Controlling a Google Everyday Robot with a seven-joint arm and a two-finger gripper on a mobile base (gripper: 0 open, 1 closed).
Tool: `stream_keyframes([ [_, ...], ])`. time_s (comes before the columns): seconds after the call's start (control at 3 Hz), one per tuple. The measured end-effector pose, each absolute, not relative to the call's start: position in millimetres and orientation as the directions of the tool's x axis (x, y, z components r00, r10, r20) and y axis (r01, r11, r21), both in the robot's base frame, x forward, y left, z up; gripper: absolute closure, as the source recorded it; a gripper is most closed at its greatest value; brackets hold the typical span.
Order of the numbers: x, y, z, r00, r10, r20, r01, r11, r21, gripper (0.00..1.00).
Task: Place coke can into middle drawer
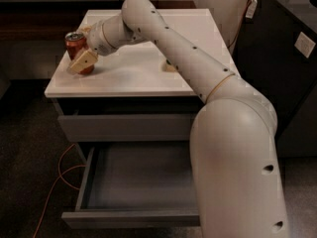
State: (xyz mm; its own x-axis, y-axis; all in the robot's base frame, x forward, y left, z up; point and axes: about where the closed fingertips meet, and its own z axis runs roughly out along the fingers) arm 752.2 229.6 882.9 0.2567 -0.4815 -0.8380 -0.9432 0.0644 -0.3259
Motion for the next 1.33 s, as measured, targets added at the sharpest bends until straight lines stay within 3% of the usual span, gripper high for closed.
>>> stream_keyframes([
  [0.67, 716.3, 232.3, 896.5, 0.339, -0.508, -0.792, -0.922, -0.015, -0.386, 0.77],
  [1.0, 661.8, 221.1, 890.0, 0.383, -0.512, -0.769, -0.911, -0.071, -0.406, 1.0],
  [1.33, 621.2, 208.9, 876.0, 0.394, -0.513, -0.762, -0.909, -0.099, -0.404, 1.0],
])
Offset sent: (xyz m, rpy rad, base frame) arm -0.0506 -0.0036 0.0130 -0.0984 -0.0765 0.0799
